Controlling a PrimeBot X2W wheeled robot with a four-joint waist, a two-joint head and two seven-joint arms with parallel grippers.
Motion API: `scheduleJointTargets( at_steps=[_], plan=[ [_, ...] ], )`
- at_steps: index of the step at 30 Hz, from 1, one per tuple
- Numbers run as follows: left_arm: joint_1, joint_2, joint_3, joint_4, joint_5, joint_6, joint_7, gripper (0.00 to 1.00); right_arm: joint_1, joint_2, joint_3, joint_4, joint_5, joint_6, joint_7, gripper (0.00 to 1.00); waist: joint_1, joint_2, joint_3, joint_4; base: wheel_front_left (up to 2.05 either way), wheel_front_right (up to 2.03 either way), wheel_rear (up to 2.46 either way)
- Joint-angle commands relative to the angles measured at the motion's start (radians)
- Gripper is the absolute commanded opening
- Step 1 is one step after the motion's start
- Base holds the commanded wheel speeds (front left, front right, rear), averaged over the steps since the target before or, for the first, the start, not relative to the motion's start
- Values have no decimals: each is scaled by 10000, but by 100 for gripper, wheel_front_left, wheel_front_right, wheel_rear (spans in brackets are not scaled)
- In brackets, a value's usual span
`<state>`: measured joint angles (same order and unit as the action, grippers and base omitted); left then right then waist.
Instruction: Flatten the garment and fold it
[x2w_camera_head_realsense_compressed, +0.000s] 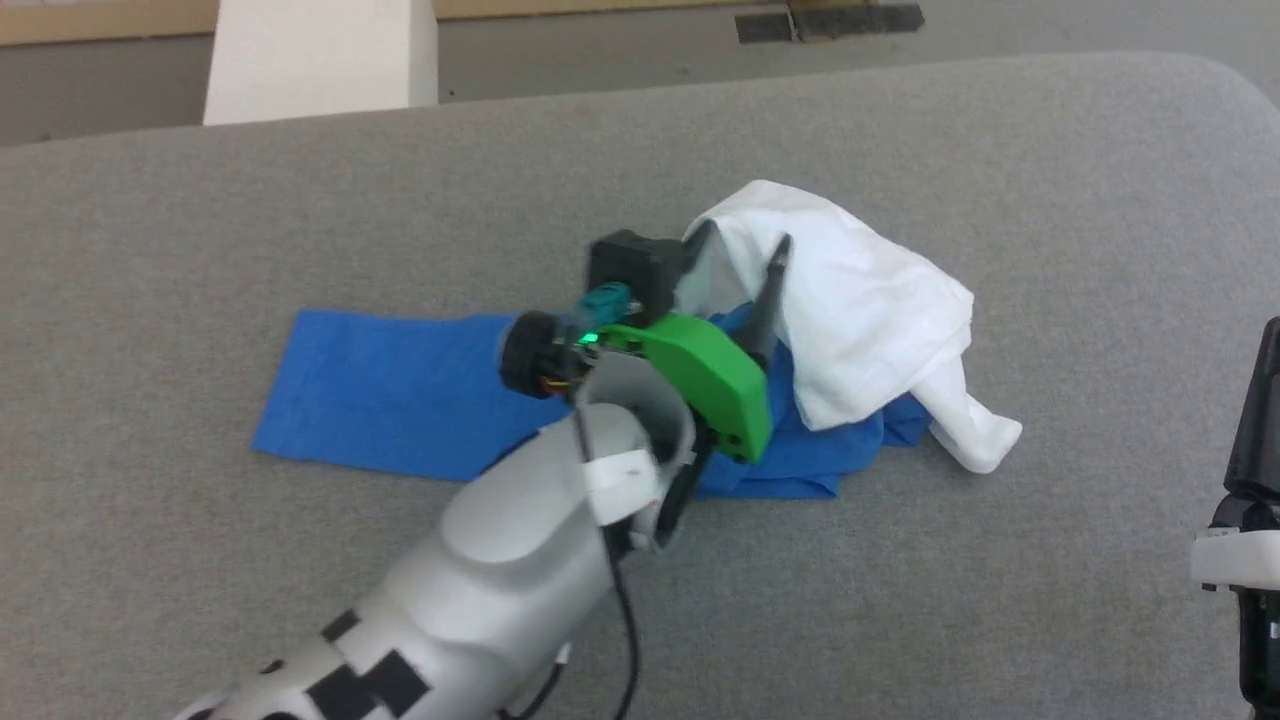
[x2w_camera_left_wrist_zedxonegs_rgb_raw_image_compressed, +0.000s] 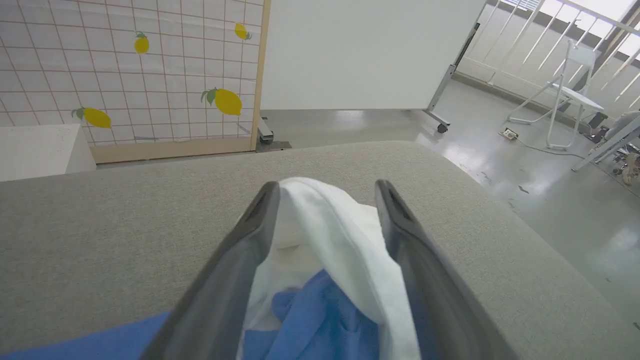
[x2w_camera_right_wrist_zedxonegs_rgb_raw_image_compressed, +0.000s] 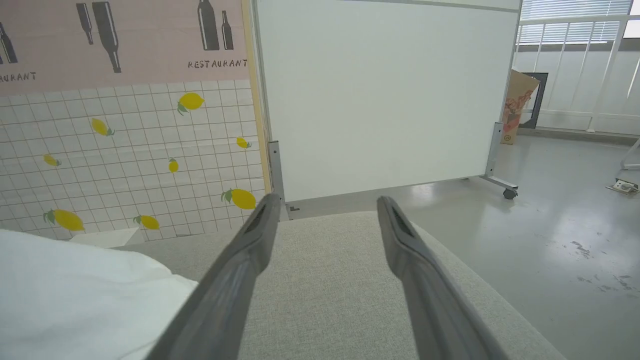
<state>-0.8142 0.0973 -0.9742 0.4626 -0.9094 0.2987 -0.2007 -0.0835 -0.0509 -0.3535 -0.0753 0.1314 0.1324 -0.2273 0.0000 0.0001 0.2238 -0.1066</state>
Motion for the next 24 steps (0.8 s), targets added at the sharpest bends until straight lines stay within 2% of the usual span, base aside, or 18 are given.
scheduleJointTargets(
  at_steps=[1, 4, 7, 9, 11, 14, 18, 21, 24],
  plan=[
    [327, 483, 260, -361, -14, 240, -204, 100, 121, 7, 11, -13, -42, -17, 50, 100, 0, -1, -485, 333, 0, 0, 0],
    [1068, 1342, 799, -1451, 51, 808, -429, 100, 304, 7, 21, -99, -44, -17, 137, 100, 0, -1, -685, 437, 0, 0, 0],
    [2171, 2294, 1585, -2902, 294, 1655, -566, 100, 467, 7, 63, -219, -38, -17, 217, 100, 0, -1, -799, 492, 0, 0, 0],
    [2904, 2828, 2207, -4019, 889, 2203, -598, 100, 559, 7, 85, -302, -27, -17, 256, 100, 0, -1, -827, 528, 0, 0, 0],
    [3818, 3049, 3059, -5270, 1691, 2623, -604, 100, 651, 7, 138, -378, -11, -17, 296, 100, 0, -1, -829, 559, 0, 0, 0],
    [5247, 3228, 3929, -6619, 3053, 2784, -607, 100, 767, 7, 282, -453, 13, -17, 338, 100, 0, -1, -833, 567, 0, 0, 0],
    [6937, 3249, 4699, -7323, 4686, 2738, -609, 100, 920, 7, 455, -463, 45, -17, 369, 100, 0, -1, -864, 551, 0, 0, 0],
    [7905, 2945, 5272, -7270, 5548, 2748, -609, 100, 1079, 7, 594, -423, 65, -17, 393, 100, 0, -1, -918, 569, 0, 0, 0],
    [8430, 2307, 5697, -7156, 5688, 2420, -610, 100, 1190, 7, 710, -387, 85, -17, 432, 100, 0, -1, -974, 612, 0, 0, 0]
  ],
)
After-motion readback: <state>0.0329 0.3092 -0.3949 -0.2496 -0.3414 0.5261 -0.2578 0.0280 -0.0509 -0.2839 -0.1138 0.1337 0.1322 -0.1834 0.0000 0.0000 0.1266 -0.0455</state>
